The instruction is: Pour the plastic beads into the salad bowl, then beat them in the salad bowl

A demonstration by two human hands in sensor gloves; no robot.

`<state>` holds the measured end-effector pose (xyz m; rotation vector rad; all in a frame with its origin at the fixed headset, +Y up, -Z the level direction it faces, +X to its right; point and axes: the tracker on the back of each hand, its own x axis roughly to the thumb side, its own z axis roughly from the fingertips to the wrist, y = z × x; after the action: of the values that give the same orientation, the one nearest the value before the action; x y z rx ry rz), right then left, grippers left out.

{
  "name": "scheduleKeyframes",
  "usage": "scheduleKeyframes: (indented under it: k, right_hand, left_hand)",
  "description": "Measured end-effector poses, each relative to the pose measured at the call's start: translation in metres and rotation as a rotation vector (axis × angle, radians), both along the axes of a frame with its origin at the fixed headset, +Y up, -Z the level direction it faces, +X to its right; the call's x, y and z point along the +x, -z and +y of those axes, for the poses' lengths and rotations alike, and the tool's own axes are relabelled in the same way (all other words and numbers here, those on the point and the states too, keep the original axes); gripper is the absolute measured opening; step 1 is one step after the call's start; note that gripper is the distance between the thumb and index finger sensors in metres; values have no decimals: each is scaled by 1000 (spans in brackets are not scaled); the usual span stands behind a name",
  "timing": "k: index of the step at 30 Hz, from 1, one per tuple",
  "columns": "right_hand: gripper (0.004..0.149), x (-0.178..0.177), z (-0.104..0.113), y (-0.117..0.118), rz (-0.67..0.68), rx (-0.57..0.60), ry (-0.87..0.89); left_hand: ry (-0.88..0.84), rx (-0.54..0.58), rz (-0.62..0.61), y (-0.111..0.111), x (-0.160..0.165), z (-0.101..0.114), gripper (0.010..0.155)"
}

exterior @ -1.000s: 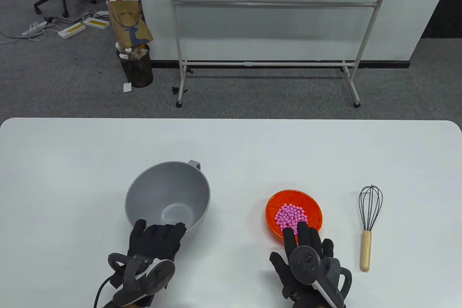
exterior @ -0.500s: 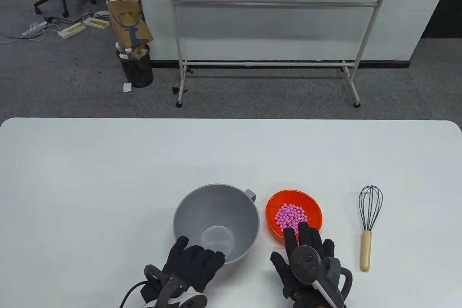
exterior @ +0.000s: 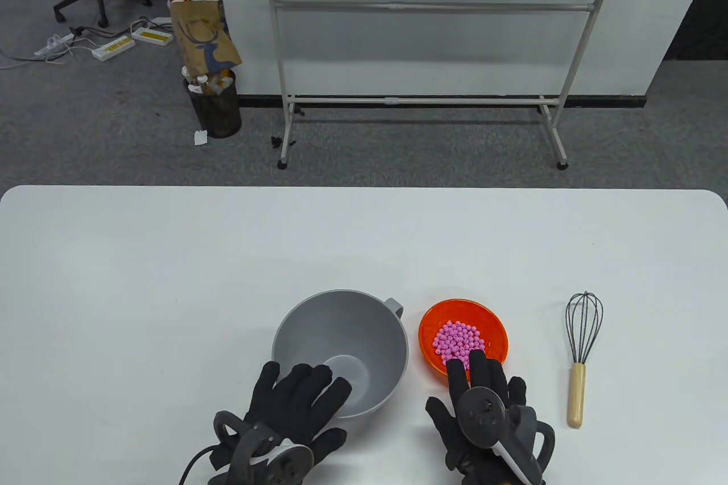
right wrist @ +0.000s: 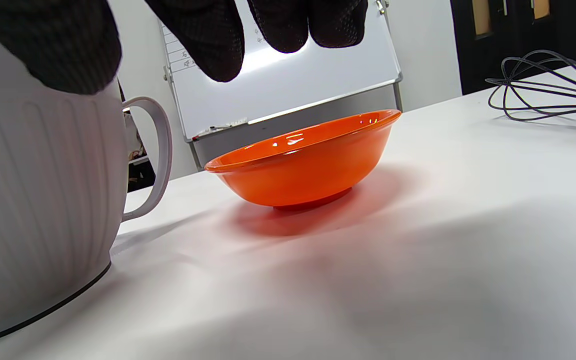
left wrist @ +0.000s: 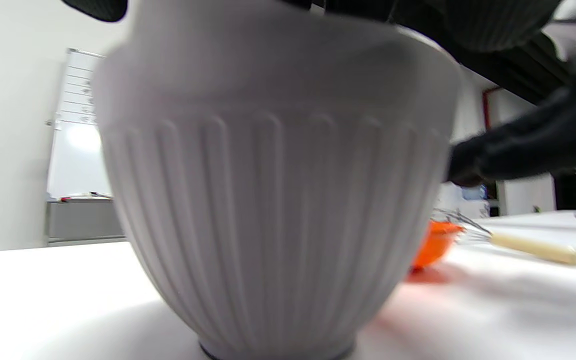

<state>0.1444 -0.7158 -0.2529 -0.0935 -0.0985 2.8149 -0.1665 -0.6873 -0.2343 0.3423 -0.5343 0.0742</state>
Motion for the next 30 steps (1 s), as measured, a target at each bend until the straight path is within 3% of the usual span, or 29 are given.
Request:
scheduleKeyframes:
  k: [6, 14, 21, 30]
  right_hand:
    - [74, 0, 0, 0, 3, -1, -4]
    - [74, 0, 0, -1, -3, 13, 6]
    - [74, 5, 1, -1, -41, 21, 17]
    - [75, 40, 21, -1, -285, 101, 237]
  left_hand:
    - [-86, -13, 191, 17, -47, 13, 75]
    - [-65, -83, 392, 44, -93, -7, 75]
    - [-40, -145, 429, 52, -100, -20, 74]
    - [-50, -140, 418, 53, -99, -21, 74]
